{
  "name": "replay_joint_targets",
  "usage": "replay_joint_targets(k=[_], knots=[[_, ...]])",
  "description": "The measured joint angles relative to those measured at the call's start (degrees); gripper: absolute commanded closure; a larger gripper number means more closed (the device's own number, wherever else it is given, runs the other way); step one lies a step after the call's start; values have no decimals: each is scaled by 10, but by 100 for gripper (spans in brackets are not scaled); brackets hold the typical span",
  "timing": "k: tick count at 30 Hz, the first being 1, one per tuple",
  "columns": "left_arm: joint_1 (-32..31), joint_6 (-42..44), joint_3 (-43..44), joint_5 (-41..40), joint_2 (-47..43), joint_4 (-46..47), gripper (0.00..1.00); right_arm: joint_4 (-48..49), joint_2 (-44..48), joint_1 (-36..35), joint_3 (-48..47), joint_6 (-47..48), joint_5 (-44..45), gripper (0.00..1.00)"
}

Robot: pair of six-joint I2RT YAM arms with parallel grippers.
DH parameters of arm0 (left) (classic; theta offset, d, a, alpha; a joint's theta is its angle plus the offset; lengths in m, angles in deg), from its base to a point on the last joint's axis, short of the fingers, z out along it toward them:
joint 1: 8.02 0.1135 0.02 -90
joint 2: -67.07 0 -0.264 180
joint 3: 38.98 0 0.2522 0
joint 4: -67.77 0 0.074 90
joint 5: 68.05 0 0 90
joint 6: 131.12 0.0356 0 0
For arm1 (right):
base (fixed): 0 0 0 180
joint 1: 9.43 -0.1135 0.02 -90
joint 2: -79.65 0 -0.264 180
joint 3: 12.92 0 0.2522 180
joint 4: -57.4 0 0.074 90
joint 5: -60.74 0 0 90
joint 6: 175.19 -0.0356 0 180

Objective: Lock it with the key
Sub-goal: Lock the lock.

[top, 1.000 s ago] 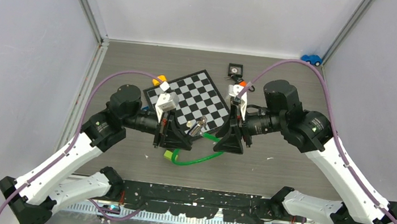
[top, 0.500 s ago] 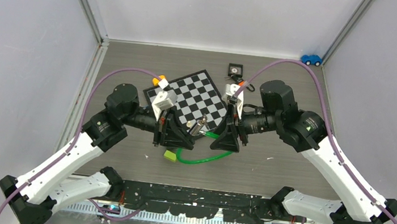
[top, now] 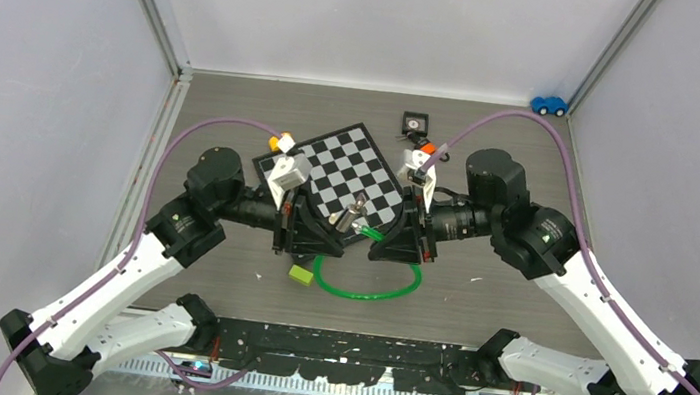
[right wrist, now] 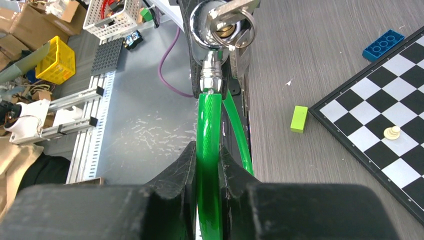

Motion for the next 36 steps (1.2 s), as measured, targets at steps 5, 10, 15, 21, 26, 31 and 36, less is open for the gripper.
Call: replay_joint_targets(k=[5, 10, 15, 21, 26, 31, 36], knots=[[0, -1, 0, -3, 9, 7, 100, 40, 12, 0, 25, -35, 8, 100], [1, -5, 0, -2, 24, 14, 100, 44, 13, 0, 31, -48, 15, 100], [-2, 6, 1, -5, 32, 10, 100, 39, 12, -3, 31, -50, 26, 100], [-17, 57, 6, -39, 32, -36, 100, 12, 5, -10, 31, -36, 48, 80], [-27, 103, 6, -73, 29, -63, 100, 9, -3, -16, 30, -17, 72, 62], [-40, 130, 6, -90, 33, -72, 100, 12, -21, -20, 21, 0, 87, 49], [-40, 136, 6, -99, 33, -71, 100, -16, -19, -20, 1, 32, 106, 42]])
